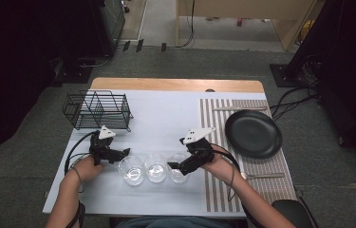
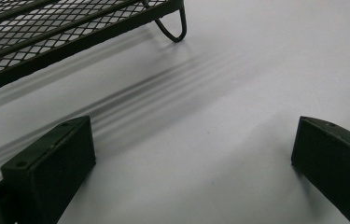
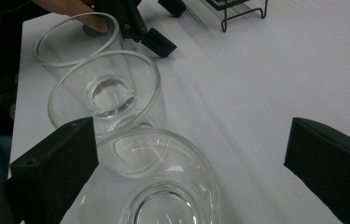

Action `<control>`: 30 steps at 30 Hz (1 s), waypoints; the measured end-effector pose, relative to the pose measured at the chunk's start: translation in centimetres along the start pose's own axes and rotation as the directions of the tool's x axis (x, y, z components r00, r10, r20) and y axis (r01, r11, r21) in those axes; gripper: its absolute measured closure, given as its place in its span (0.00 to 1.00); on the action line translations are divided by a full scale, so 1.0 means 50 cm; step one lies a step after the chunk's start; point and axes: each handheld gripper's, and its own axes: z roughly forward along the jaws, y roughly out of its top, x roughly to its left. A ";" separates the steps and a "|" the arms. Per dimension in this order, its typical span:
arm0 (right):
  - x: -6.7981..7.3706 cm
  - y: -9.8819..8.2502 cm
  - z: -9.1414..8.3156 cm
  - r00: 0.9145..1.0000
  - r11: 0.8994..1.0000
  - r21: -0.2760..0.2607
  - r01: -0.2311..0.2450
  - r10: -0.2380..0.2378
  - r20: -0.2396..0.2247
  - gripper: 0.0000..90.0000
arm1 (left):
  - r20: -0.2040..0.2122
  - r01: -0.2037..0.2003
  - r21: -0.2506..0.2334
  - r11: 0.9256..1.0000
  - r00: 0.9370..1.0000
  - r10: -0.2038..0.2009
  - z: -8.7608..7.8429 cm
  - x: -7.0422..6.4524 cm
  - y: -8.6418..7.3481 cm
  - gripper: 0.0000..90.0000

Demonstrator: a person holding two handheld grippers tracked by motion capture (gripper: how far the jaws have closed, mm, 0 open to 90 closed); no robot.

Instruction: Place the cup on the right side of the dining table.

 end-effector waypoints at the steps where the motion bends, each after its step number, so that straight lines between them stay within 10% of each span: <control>1: 0.002 0.000 0.001 1.000 1.000 -0.002 0.006 -0.006 -0.003 0.02 | 0.000 0.000 0.000 1.000 1.000 0.000 0.000 0.000 0.000 0.00; 30: 0.021 -0.012 0.018 0.992 0.996 0.006 0.088 -0.087 -0.090 0.01 | 0.000 0.000 0.000 1.000 1.000 0.000 0.000 0.000 0.000 0.00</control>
